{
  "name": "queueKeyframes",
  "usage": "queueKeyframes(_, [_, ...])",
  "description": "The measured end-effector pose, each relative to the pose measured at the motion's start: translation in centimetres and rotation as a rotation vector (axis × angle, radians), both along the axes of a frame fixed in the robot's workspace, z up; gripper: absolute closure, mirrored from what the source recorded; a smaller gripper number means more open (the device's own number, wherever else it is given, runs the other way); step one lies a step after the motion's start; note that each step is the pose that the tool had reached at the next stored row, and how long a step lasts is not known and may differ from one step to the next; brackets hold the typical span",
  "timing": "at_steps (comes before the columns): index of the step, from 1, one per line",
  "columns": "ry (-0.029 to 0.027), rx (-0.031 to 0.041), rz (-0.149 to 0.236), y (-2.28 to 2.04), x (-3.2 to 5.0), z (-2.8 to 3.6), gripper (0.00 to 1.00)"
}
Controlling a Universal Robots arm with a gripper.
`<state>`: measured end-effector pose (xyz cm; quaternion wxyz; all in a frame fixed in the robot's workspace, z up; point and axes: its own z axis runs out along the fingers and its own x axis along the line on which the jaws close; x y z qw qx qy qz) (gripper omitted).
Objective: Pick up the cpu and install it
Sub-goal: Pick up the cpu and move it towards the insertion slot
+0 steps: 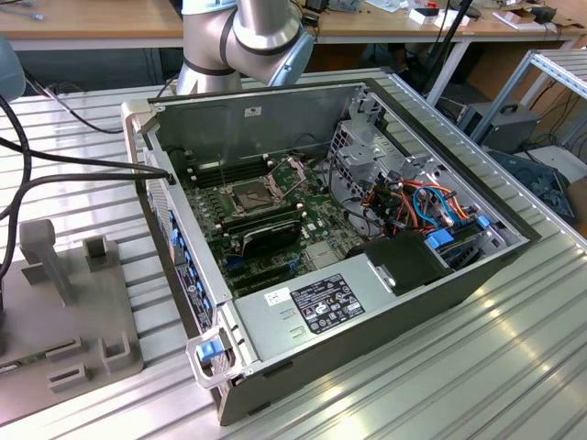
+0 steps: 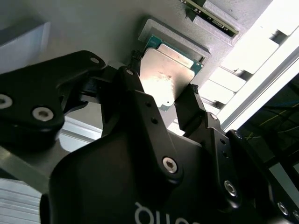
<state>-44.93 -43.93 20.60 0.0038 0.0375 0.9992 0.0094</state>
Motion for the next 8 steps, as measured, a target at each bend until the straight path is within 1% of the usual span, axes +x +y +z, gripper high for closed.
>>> queueKeyframes(8, [-0.0001,0.0001,0.000,0.00,0.00,0.03,0.45])
